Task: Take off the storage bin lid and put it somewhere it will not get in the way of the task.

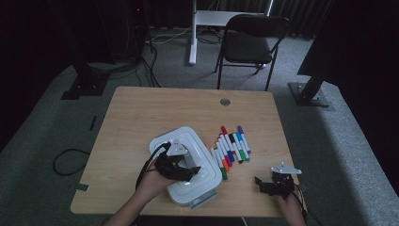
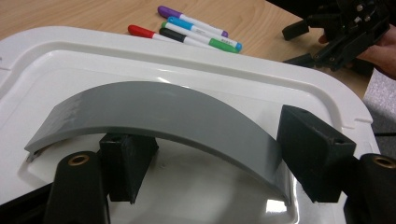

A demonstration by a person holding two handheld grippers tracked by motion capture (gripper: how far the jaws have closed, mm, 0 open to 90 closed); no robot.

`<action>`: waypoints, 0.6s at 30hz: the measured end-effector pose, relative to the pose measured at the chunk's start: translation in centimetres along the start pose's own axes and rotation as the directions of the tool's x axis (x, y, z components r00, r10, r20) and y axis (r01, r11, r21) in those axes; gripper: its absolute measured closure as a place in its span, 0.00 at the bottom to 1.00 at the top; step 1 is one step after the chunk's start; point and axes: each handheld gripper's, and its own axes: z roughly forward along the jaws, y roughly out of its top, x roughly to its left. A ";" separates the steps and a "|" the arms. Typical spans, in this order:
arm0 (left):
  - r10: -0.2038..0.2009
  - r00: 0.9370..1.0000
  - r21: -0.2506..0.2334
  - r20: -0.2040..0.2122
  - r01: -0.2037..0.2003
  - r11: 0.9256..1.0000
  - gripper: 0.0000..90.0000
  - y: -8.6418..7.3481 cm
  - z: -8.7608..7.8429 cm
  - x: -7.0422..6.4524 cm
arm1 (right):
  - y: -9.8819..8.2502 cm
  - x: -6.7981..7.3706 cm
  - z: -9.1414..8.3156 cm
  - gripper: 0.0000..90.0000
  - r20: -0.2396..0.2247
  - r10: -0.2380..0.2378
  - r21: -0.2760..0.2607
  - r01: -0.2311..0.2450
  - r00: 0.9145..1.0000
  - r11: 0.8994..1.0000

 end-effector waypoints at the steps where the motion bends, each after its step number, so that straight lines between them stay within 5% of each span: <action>1: 0.002 1.000 -0.006 0.003 -0.002 1.000 0.36 0.0 0.0 -0.1 | 0.0 0.0 0.0 0.14 0.000 0.000 0.000 0.000 1.000 1.000; 6: 0.017 1.000 -0.026 0.018 -0.017 1.000 0.49 -0.2 0.1 -0.4 | 0.0 0.0 0.0 0.14 0.000 0.002 0.001 -0.002 1.000 1.000; 18: -0.021 0.997 -0.057 0.080 0.026 0.998 0.67 -0.9 -0.2 -0.3 | 0.0 0.1 0.0 0.14 0.004 0.005 0.002 -0.005 1.000 1.000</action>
